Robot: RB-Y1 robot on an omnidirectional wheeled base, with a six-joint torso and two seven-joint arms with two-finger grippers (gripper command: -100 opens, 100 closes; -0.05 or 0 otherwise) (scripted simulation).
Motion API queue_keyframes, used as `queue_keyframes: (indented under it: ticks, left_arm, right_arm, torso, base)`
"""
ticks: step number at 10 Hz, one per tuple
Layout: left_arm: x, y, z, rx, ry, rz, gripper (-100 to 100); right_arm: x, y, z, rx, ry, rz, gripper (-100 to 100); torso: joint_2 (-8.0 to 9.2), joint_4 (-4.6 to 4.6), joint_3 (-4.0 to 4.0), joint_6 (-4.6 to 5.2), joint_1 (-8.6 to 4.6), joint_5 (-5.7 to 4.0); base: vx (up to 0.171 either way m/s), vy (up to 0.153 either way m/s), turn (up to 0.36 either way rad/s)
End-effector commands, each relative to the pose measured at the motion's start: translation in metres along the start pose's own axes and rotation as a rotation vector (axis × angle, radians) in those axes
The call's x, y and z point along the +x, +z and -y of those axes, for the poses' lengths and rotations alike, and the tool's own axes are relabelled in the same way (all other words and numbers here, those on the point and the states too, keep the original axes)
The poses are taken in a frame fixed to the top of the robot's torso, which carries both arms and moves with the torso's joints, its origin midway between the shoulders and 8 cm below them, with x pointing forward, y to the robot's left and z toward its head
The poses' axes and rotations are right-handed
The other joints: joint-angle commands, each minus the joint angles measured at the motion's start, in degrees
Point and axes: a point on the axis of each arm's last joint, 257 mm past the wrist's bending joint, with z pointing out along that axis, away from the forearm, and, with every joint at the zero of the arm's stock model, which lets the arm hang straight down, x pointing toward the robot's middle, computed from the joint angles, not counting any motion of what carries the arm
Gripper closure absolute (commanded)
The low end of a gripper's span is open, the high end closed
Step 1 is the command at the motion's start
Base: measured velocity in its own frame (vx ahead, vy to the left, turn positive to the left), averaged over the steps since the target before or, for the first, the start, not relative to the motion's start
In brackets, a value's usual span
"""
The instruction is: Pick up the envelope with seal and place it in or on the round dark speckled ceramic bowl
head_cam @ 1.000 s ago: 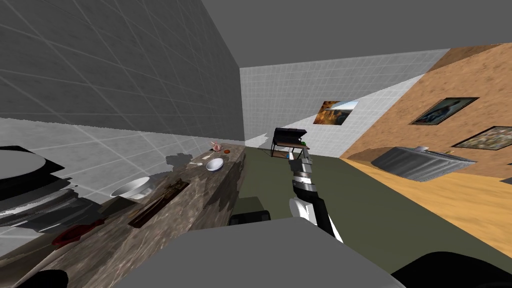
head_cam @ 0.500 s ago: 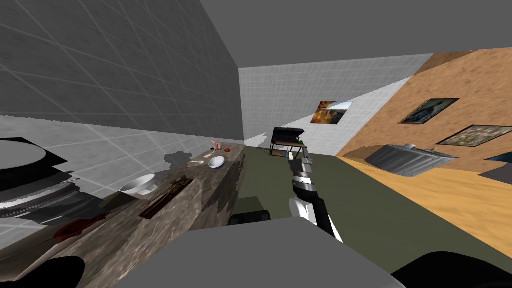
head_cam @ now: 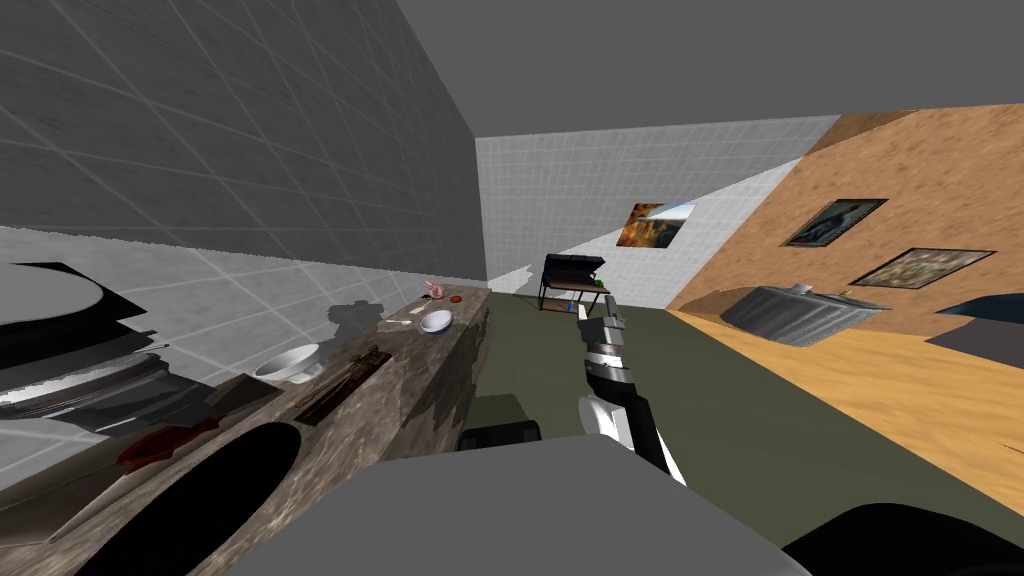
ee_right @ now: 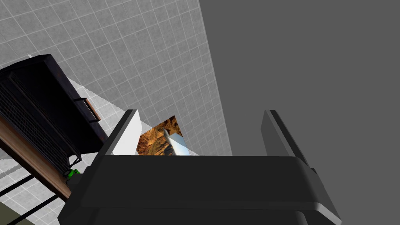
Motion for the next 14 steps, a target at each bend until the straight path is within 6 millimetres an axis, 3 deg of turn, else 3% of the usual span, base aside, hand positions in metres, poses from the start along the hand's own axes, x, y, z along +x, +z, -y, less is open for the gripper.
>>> queue_keyframes:
  ticks: [1,5,6,7,12,13,14]
  left_arm:
    - [0.000,0.000,0.000,0.000,0.000,0.000,-100]
    - [0.000,0.000,0.000,0.000,0.000,0.000,-100]
    - [0.000,0.000,0.000,0.000,0.000,0.000,0]
    - [0.007,-0.013,-0.006,0.002,0.007,0.004,-100]
    - [0.030,-0.061,-0.034,0.014,0.044,0.028,-100]
    - [0.029,-0.056,-0.028,0.013,0.041,0.022,-100]
    - [0.029,-0.057,-0.029,0.013,0.040,0.024,0]
  right_arm:
    - [0.000,0.000,0.000,0.000,0.000,0.000,0]
    - [0.000,0.000,0.000,0.000,0.000,0.000,0]
    - [0.000,0.000,0.000,0.000,0.000,0.000,0]
    - [0.000,0.000,0.000,0.000,0.000,0.000,0]
    - [0.000,0.000,0.000,0.000,0.000,0.000,0]
    - [0.000,0.000,0.000,0.000,0.000,0.000,0]
    - [0.000,0.000,0.000,0.000,0.000,0.000,0]
  torso:
    - [0.00,0.00,0.00,0.00,0.00,0.00]
    - [-0.15,-0.04,-0.10,0.01,-0.06,-0.02]
    - [-0.16,-0.04,-0.10,0.01,-0.06,-0.02]
    - [-0.16,-0.04,-0.10,0.01,-0.06,-0.02]
    - [-0.30,-0.08,-0.18,0.01,0.02,0.00]
    - [-0.27,-0.08,-0.17,0.02,-0.05,-0.02]
    - [-0.21,-0.06,-0.13,0.01,-0.08,-0.01]
  base:
    - [0.000,0.000,0.000]
    - [0.000,0.000,0.000]
    - [0.000,0.000,0.000]
    - [0.012,0.010,0.038]
    - [0.032,0.024,0.045]
    - [0.003,-0.005,0.005]
    - [0.000,0.000,0.000]
